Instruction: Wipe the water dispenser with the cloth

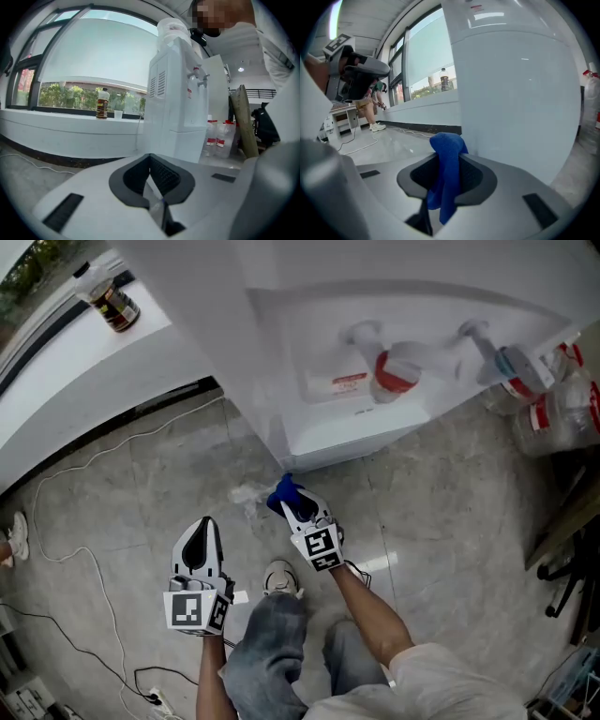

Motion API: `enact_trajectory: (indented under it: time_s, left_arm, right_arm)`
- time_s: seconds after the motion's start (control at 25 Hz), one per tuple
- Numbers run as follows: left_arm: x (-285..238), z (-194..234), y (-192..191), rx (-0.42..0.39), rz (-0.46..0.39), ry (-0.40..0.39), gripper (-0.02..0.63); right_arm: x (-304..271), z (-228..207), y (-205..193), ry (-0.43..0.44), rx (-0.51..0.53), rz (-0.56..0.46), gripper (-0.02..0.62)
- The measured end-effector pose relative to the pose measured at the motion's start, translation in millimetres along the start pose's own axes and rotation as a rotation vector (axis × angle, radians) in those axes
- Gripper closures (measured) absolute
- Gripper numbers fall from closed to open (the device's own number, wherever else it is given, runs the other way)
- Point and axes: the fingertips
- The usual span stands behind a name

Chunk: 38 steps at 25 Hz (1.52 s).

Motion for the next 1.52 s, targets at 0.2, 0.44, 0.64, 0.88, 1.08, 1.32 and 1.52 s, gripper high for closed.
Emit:
enact_trajectory:
  time_s: [0.2, 0.44, 0.64, 0.88, 1.08, 1.32, 1.52]
  left_arm:
    - [11.7, 10.3, -11.9, 0.017, -0.007, 0.021, 0.594]
    - [-5.1, 0.0, -9.9, 0.014, -0.015, -0.015, 0.594]
    - [-26.8, -14.3, -1.4, 0.025, -0.014, -0.03, 0.594]
    - [-63.9, -59.4, 2.5, -0.001, -0.022, -0.153, 0.594]
    - [-89.2, -90.7, 5.1, -0.021, -0.021, -0.235, 0.594]
    - [-90.1, -101.8, 2.9, -0.03, -0.027, -0.262, 0.594]
    - [-85.6, -88.3, 0.3, -0.06, -0.019, -0.228, 0.594]
  right_arm:
    - [-20.9, 9.4, -11.2, 0.038, 0.0, 0.044, 0.48]
    - [-15.7, -53.9, -20.9, -0.069, -0.008, 0.08, 0.48]
    - [11.4, -108.5, -19.8, -0.173, -0.034, 0.071, 0.48]
    - [59.4, -200.3, -11.2, -0.353, -0.07, 0.023, 0.48]
    - [93.1, -258.4, -4.9, -0.475, -0.12, -0.019, 0.48]
    - [116.4, -270.2, -7.3, -0.515, -0.12, -0.029, 0.48]
    - [106.9, -247.6, -0.9, -0.477, -0.115, -0.026, 0.48]
Point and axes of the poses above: the fingertips, and each gripper's own axes: x backward along the fingers, z to its left, y out of its top, and after that the axes turned 7 degrees about -x, right-handed
